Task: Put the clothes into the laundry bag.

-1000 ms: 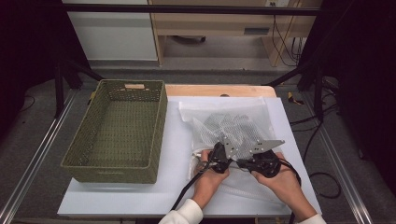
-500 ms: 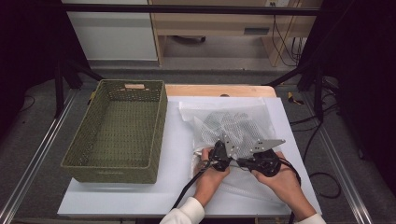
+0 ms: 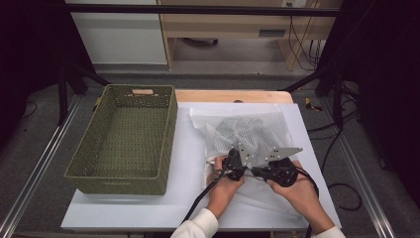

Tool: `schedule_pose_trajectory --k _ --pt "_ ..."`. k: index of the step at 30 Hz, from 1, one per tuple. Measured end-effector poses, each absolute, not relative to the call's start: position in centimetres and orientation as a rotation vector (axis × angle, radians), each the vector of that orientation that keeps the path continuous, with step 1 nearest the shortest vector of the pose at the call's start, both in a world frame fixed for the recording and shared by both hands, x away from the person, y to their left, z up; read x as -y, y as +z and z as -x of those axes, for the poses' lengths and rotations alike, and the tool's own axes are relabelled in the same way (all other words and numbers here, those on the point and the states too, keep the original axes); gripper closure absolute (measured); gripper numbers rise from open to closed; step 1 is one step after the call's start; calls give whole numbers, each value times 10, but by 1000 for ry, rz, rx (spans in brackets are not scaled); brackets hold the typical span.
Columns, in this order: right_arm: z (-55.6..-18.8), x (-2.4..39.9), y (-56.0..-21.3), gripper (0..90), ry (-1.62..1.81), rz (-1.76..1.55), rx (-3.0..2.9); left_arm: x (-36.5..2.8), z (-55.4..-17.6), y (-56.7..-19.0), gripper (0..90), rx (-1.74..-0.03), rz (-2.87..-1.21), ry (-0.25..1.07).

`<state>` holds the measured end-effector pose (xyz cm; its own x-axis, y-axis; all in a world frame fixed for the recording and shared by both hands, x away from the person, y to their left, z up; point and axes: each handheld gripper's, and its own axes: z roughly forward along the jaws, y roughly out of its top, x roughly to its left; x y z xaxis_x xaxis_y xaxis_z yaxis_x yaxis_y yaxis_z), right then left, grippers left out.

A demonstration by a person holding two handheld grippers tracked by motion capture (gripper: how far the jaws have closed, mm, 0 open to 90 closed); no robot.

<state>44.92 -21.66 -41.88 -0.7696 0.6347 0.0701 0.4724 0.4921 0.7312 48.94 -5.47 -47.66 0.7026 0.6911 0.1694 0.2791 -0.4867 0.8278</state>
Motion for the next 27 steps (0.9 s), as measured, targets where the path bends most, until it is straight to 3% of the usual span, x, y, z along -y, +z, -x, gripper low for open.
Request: schedule_pose_trajectory --k 10,27 --pt "-450 215 -418 900 1138 -963 -2521 56 -492 -477 900 -745 -2072 644" --pt "-450 215 -419 900 1132 -981 -2510 27 -455 -462 900 -759 -2081 471"
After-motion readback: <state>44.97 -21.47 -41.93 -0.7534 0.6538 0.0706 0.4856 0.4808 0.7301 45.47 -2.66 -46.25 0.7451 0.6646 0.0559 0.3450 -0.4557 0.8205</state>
